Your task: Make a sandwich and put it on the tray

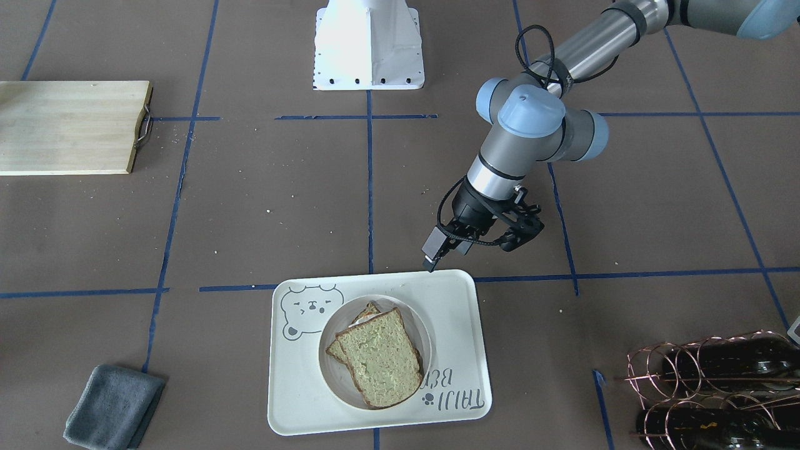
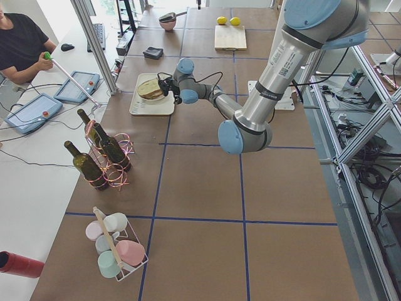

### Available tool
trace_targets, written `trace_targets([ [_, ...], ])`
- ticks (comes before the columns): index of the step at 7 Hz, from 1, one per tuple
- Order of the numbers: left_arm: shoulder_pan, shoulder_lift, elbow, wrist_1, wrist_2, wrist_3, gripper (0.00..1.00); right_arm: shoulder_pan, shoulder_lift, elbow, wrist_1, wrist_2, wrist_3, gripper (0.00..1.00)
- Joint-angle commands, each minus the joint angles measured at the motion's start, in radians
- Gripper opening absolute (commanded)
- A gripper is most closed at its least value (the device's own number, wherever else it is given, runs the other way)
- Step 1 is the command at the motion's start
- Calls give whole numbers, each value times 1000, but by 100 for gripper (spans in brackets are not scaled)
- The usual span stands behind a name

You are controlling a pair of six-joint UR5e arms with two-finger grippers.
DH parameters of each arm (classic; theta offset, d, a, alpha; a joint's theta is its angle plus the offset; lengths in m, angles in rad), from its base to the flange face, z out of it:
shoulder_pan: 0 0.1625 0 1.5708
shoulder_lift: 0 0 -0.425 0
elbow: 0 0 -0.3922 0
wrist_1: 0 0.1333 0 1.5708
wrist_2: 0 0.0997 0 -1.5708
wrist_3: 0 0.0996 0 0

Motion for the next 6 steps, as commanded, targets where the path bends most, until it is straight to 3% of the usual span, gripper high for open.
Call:
trace_targets([
  [1, -34, 95, -208, 259, -1, 331, 100, 12, -6, -7, 0, 0, 0, 100],
  [3, -100, 214, -353, 328, -10, 538, 100, 64, -9, -27, -2, 8, 0, 100],
  [4, -131, 250, -374, 337, -16, 617, 100, 103, -17, -27, -2, 26, 1, 100],
  [6, -252, 320, -375, 371, -146, 859, 100, 141, -20, -27, -12, 69, 1, 100],
])
